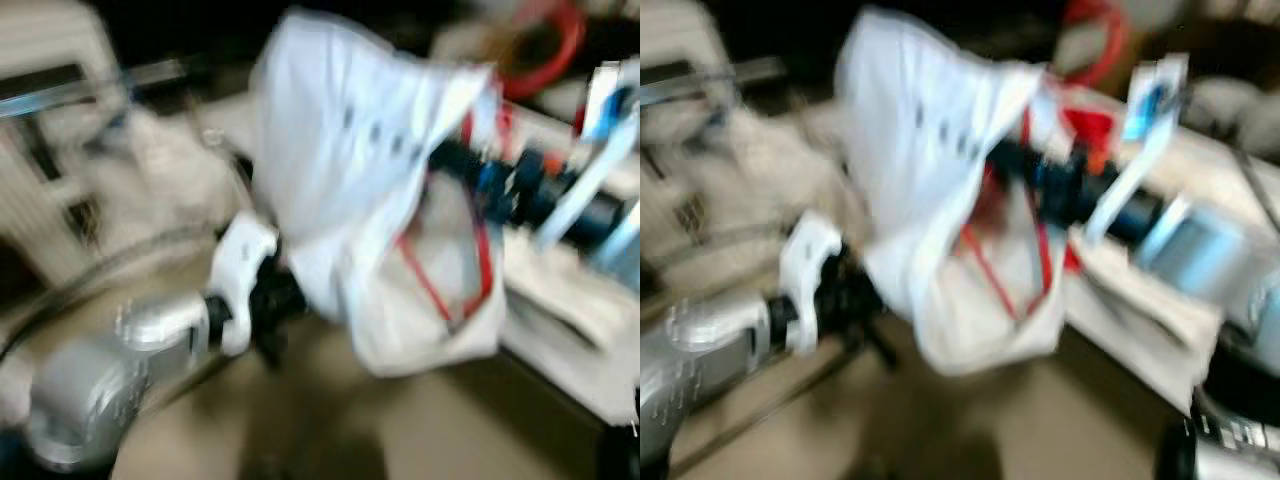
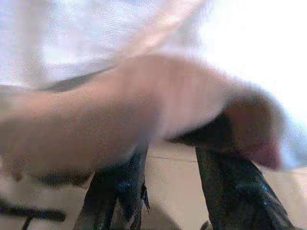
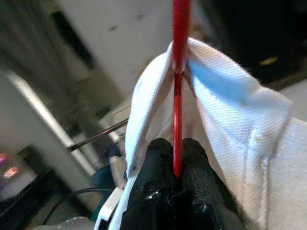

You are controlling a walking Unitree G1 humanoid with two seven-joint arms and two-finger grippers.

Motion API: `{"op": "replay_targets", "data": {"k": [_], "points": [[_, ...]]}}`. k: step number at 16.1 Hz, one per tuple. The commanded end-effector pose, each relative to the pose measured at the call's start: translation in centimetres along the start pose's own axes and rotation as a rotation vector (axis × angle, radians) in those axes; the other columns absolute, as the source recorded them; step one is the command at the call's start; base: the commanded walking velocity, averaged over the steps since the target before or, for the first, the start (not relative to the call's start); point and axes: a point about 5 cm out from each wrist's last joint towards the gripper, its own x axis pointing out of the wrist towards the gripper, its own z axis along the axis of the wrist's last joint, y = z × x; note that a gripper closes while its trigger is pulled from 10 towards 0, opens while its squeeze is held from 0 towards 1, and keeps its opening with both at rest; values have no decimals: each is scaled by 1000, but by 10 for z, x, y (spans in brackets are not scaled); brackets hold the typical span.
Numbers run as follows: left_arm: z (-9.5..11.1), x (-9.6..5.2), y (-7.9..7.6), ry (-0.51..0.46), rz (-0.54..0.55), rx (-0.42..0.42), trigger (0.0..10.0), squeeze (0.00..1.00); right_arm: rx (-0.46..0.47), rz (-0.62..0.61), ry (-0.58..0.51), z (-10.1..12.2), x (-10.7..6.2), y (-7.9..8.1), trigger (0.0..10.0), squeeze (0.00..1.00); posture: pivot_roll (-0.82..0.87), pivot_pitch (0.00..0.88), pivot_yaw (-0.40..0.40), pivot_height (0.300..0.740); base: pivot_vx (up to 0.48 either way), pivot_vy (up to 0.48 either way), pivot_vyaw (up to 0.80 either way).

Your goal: Hang hanger

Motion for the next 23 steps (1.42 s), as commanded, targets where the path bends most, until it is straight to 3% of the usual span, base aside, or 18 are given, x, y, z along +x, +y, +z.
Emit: {"op": "replay_targets", "data": {"k": [1,4,5,7,9,11,13,15,17,19,21,23], "points": [[7,1,-4,-35,-36,26,10000,0,-22,-11,-8,1,-3,1,10000,0,22,0,-3,740,0,0,800],[6,6,-3,-15,-29,20,10000,0,-38,-160,83,-25,-5,-25,10000,0,33,0,6,740,0,0,800],[0,3,2,5,12,12,10000,0,-62,-204,133,-37,-5,-30,10000,0,31,0,1,740,0,0,800],[-3,9,26,-4,204,-10,10000,0,-49,-311,198,-60,-5,-48,10000,0,32,0,-11,740,0,0,800],[0,17,38,-18,319,50,10000,0,-57,-343,242,-75,-3,-62,10000,0,38,0,1,740,0,0,800],[-8,12,43,4,348,80,10000,0,-72,-346,266,-85,-3,-68,10000,0,36,0,-7,740,0,0,800],[-13,9,51,15,404,93,10000,0,-80,-337,259,-87,-3,-70,10000,0,33,0,-13,740,0,0,800],[-7,14,55,-35,429,122,10000,0,-112,-332,234,-85,-3,-75,10000,0,32,0,-6,740,0,0,800],[1,21,49,-86,391,188,10000,0,-141,-332,199,-79,-3,-80,10000,0,35,0,5,740,0,0,800],[-10,22,40,-71,329,204,10000,0,-128,-320,152,-77,-3,-81,10000,0,40,0,4,740,0,0,800],[-25,16,57,-14,438,226,10000,0,-128,-313,140,-80,-3,-81,10000,0,42,0,5,740,0,0,800],[-24,14,67,-41,503,228,10000,0,-110,-290,24,-70,-2,-80,10000,0,51,0,10,740,0,0,0]]}}
